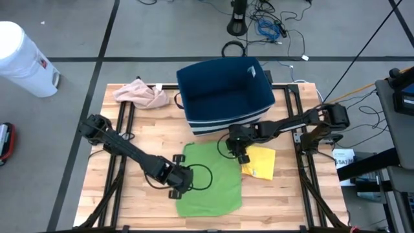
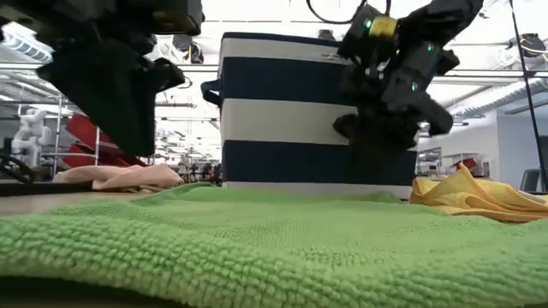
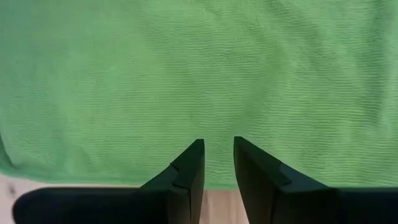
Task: Fold towel
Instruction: Fold the green towel
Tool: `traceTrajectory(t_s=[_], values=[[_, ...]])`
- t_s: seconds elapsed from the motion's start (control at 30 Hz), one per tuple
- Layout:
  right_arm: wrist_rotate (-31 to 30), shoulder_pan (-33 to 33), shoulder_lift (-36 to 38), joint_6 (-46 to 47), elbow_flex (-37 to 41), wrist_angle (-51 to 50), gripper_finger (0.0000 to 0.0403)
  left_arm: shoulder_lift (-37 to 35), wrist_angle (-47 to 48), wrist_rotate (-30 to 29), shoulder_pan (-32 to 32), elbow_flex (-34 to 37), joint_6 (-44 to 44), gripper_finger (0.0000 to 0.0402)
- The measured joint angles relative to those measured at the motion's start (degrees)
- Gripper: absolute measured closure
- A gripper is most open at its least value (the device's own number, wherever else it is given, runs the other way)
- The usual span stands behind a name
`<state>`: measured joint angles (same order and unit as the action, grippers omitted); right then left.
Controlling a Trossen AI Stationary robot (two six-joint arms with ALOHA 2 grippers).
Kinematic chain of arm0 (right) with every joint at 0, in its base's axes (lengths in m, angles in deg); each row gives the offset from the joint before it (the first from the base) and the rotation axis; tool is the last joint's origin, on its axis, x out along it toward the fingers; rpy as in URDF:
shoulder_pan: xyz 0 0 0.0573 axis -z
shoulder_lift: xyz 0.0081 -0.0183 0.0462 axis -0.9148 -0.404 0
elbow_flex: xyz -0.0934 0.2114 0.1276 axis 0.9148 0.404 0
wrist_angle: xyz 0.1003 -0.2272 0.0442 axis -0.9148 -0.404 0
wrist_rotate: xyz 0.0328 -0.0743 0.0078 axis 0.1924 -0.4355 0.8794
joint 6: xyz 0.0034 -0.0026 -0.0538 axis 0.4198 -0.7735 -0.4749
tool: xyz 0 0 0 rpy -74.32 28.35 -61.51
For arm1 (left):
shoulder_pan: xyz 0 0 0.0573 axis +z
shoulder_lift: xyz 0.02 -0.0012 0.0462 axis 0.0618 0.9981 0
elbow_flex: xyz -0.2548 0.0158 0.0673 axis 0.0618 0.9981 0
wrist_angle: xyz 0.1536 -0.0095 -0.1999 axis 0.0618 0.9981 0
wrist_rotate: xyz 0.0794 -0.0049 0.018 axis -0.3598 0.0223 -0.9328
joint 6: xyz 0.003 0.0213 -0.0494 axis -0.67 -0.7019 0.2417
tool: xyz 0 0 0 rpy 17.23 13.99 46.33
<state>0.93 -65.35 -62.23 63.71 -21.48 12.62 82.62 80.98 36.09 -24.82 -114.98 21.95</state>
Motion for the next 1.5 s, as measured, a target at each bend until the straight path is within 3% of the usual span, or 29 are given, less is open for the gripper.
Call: traceTrajectory(t_s=[0.13, 0.37, 0.6, 0.87, 1.07, 1.23, 1.5], values=[[0.9, -1.9, 1.9, -0.2, 0.0, 0.5, 0.0271, 0.0, -1.5, -0.1, 0.8, 0.0, -1.8, 0.0310], [11.1, -8.8, 2.2, 1.5, -0.2, 4.5, 0.0271, 0.0, -5.5, 5.1, -0.7, 0.0, -3.5, 0.0310], [11.4, -20.0, 2.3, 5.2, -0.2, 8.6, 0.0271, 0.0, -12.1, 6.7, -5.6, 0.0, -6.1, 0.0310], [0.5, -32.1, 1.0, 10.0, -0.3, 14.4, 0.0271, 0.0, -17.8, 5.9, -10.2, 0.0, -3.9, 0.0310], [-6.1, -37.9, -3.8, 10.7, -0.3, 18.4, 0.0271, 2.9, -19.8, -2.2, -16.1, 0.0, -3.4, 0.0305], [-8.8, -39.8, -7.4, 10.9, -0.3, 22.1, 0.0260, 7.1, -21.1, -7.5, -20.3, 0.0, -0.9, 0.0266], [-9.8, -40.4, -10.3, 14.2, -0.4, 24.9, 0.0201, 9.0, -23.1, -14.7, -23.5, 0.0, 1.2, 0.0200]])
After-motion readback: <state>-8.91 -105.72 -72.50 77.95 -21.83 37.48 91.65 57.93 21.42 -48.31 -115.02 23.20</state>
